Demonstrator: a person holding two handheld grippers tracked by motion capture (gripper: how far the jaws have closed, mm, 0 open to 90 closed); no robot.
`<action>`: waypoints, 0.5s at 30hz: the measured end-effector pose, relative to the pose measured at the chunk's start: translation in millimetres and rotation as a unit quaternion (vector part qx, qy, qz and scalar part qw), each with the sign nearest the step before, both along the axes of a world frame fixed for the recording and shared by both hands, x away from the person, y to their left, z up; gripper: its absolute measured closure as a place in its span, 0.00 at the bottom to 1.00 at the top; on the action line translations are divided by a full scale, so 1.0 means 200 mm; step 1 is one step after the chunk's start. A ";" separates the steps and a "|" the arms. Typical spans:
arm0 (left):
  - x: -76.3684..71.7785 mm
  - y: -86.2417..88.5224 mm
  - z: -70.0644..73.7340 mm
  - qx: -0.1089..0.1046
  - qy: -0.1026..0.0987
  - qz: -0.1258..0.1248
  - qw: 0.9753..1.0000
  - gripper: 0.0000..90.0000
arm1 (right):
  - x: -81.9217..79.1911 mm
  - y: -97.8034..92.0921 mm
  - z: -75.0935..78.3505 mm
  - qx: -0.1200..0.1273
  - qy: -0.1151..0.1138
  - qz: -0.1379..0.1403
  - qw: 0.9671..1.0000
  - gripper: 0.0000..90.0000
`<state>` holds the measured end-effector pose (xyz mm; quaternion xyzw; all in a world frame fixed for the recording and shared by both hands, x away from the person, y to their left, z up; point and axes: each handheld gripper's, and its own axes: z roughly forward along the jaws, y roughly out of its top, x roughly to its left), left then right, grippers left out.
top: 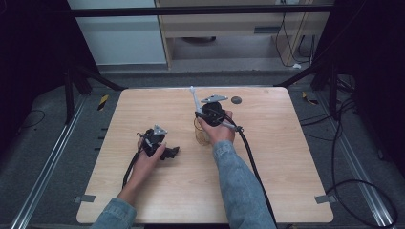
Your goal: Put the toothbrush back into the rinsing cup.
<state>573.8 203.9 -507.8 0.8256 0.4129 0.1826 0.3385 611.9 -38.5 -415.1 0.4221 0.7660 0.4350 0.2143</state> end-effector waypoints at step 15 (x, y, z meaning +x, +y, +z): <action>0.00 0.00 0.00 -0.001 0.000 0.000 1.000 0.00 | -0.02 -0.01 0.03 0.002 -0.008 -0.006 1.000 0.64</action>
